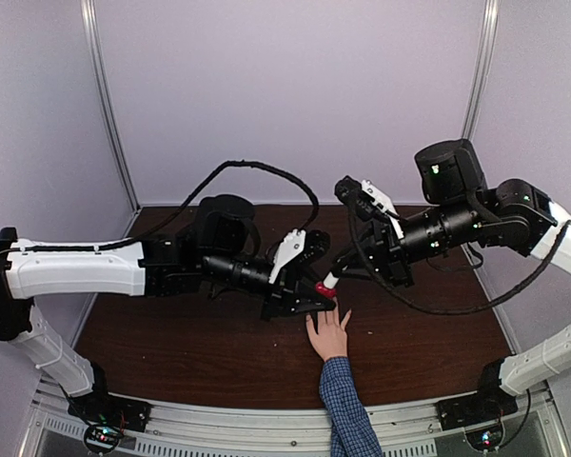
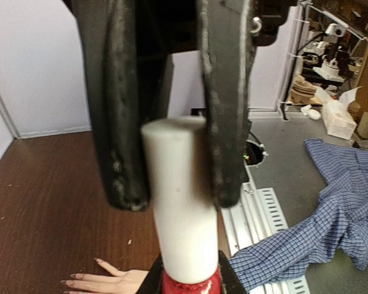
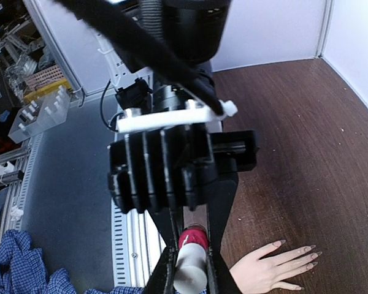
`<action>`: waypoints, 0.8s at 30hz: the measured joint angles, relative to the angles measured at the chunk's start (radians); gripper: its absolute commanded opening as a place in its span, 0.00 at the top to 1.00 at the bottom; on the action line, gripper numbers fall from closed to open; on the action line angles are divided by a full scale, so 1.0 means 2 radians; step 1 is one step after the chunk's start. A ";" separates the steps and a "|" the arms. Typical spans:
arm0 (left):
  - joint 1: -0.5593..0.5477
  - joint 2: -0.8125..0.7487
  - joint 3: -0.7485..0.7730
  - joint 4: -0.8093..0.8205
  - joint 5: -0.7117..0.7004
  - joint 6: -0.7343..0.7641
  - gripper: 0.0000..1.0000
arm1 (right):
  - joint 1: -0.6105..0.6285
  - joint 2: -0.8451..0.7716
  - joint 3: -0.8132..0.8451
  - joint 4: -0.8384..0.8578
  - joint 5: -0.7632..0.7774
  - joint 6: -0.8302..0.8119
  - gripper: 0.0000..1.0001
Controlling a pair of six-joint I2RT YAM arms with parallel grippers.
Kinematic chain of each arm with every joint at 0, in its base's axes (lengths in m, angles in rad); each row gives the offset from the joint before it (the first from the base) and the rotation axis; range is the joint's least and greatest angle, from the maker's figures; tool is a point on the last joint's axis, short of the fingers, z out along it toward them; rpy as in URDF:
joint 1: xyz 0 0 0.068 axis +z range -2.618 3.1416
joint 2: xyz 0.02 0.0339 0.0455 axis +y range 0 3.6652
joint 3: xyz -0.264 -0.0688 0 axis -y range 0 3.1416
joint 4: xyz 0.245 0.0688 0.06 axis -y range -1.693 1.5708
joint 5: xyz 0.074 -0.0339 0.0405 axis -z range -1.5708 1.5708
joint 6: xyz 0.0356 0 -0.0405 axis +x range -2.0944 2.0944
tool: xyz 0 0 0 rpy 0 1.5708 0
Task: Paint the nails
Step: Unscrew the nail polish bottle cap from the nail polish bottle.
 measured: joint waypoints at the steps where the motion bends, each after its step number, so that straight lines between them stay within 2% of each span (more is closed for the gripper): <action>1: 0.000 0.002 0.002 0.000 0.015 -0.002 1.00 | 0.000 -0.002 0.000 -0.002 -0.009 -0.007 0.95; 8: 0.000 0.013 0.015 -0.002 0.111 -0.019 1.00 | 0.004 -0.010 0.000 -0.006 -0.067 -0.040 0.93; 14: 0.000 0.017 0.022 -0.001 0.138 -0.014 1.00 | 0.005 -0.012 0.000 -0.003 -0.079 -0.048 0.50; 16: -0.001 0.014 0.018 0.004 0.130 -0.008 1.00 | 0.004 -0.012 0.001 -0.001 -0.069 -0.043 0.41; 17: -0.001 0.009 0.013 0.007 0.121 -0.006 1.00 | 0.003 -0.012 0.002 0.000 -0.061 -0.038 0.39; 21: -0.001 -0.014 -0.004 0.008 0.060 0.007 1.00 | 0.002 -0.012 0.002 0.004 -0.023 -0.020 0.35; 24: -0.001 -0.026 -0.011 0.006 0.010 0.013 1.00 | 0.002 -0.012 0.002 0.006 0.005 -0.006 0.35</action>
